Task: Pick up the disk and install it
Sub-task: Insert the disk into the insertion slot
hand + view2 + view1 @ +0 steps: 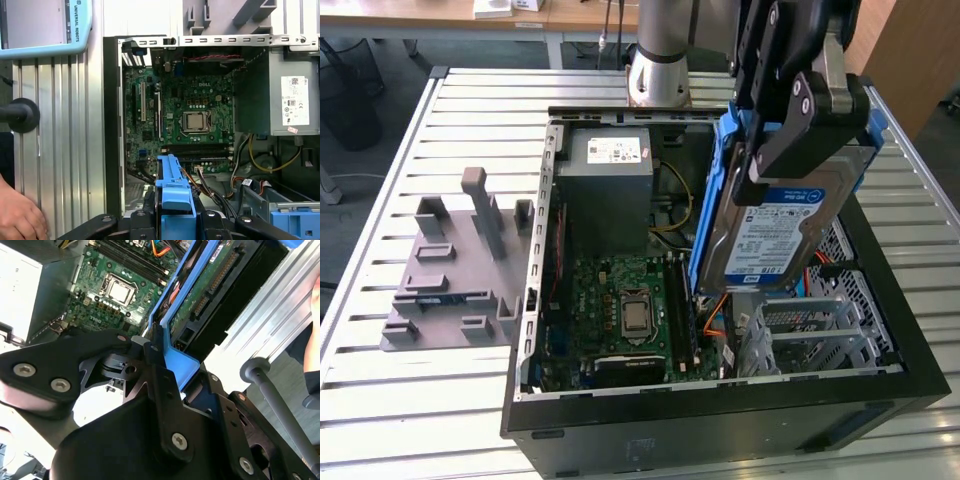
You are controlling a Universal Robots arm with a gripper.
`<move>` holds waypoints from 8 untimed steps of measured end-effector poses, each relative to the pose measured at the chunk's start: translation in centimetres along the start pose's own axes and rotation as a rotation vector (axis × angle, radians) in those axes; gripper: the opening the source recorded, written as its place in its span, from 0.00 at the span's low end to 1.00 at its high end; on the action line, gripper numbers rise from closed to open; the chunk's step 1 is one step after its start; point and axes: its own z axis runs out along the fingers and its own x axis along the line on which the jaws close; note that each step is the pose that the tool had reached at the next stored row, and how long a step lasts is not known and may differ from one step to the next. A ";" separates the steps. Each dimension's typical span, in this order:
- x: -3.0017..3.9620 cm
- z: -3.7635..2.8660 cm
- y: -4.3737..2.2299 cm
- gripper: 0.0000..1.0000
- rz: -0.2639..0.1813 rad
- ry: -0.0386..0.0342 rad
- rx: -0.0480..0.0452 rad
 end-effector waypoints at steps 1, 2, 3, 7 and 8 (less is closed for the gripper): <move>0.12 0.03 -0.02 0.36 0.000 0.0010 0.0001; 0.25 0.07 -0.06 0.36 0.000 0.0022 0.0002; 0.35 0.11 -0.10 0.36 0.000 0.0032 0.0002; 0.64 0.30 -0.48 0.36 0.000 0.0058 0.0003; 0.65 0.33 -0.63 0.36 0.000 0.0062 0.0003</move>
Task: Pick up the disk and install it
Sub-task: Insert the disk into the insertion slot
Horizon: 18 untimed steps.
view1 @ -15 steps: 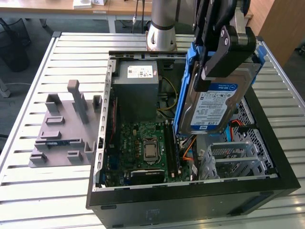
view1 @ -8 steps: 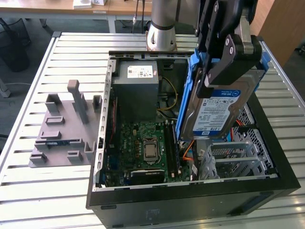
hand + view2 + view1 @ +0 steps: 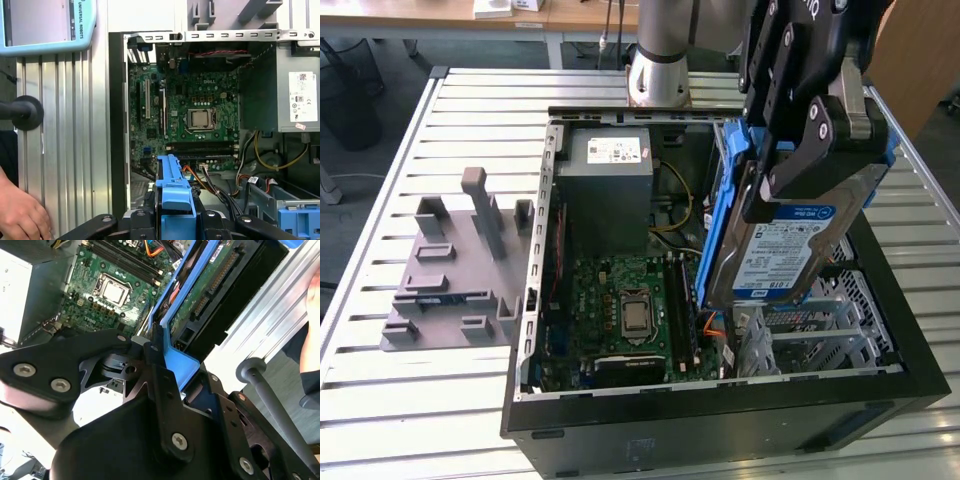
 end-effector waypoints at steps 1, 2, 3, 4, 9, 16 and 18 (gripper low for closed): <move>0.00 0.04 -0.20 0.36 0.000 0.0003 0.0000; 0.00 0.09 -0.39 0.36 0.000 0.0002 0.0000; 0.00 0.13 -0.58 0.36 0.000 0.0001 0.0001; -0.01 0.18 -0.78 0.36 0.000 0.0000 0.0001; -0.05 0.40 -1.89 0.36 0.000 0.0000 0.0001; -0.08 0.53 -2.61 0.36 0.000 0.0002 0.0000; -0.08 0.54 -2.61 0.36 0.000 0.0001 0.0000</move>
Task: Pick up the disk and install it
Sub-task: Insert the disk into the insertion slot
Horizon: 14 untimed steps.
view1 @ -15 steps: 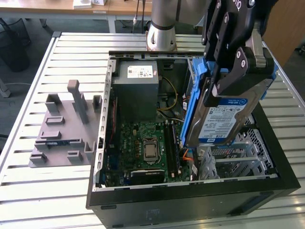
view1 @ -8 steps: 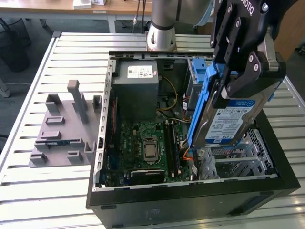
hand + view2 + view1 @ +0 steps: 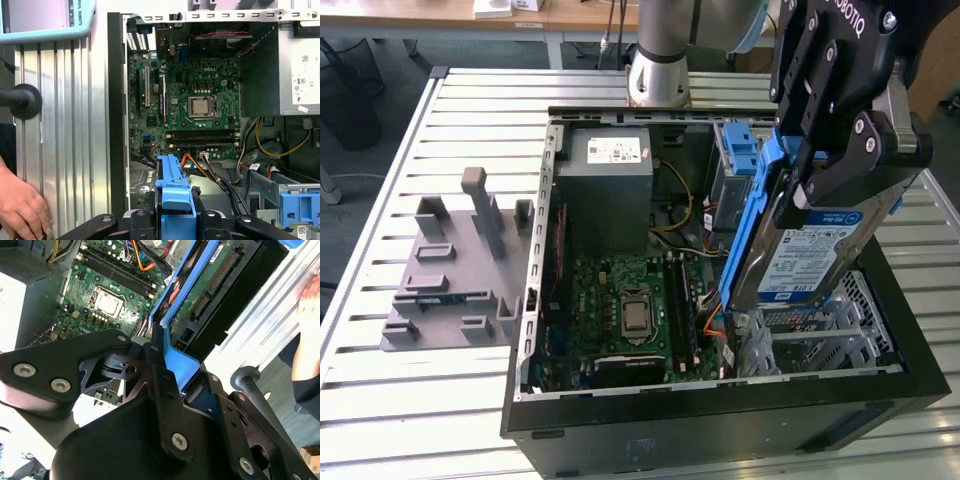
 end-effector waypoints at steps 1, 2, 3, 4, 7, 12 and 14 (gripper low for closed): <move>0.00 0.00 -0.01 0.36 0.000 0.0000 0.0000; 0.00 0.01 -0.01 0.36 0.000 -0.0010 0.0000; 0.01 0.03 -0.04 0.36 0.000 -0.0044 -0.0001; 0.00 0.03 -0.10 0.36 0.000 -0.0072 -0.0002; -0.03 0.10 -0.67 0.36 0.000 -0.0077 -0.0003; -0.08 0.33 -1.90 0.36 0.000 -0.0079 -0.0003; -0.10 0.42 -2.29 0.36 0.000 -0.0079 -0.0003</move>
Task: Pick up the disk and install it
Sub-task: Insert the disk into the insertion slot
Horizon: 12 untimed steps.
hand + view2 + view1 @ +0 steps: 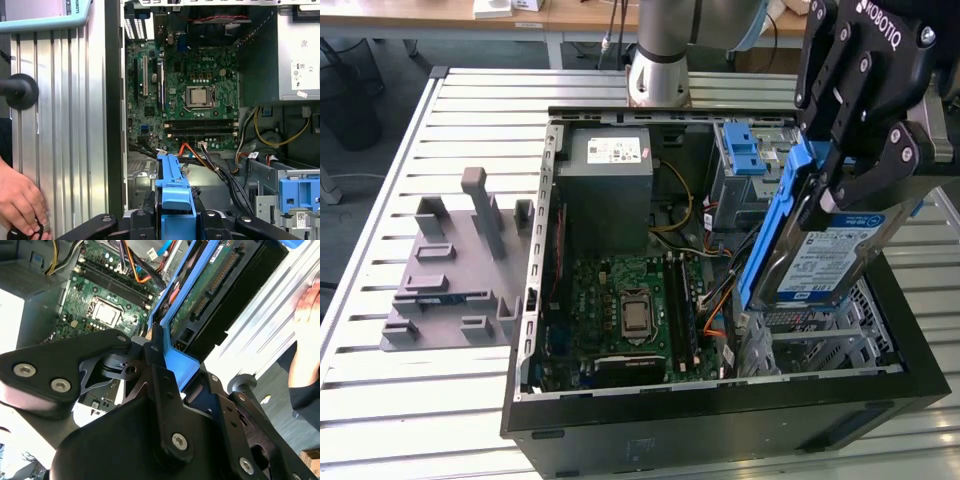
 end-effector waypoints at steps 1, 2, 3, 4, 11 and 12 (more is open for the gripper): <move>0.00 0.04 -0.12 0.36 0.000 0.0000 0.0000; -0.01 0.06 -0.21 0.36 0.000 0.0002 0.0000; -0.01 0.07 -0.25 0.36 0.000 0.0002 0.0005; -0.01 0.08 -0.26 0.36 0.000 0.0002 0.0019; -0.03 0.30 -0.97 0.36 0.000 -0.0003 0.0078; -0.05 0.33 -1.19 0.36 0.000 -0.0002 0.0078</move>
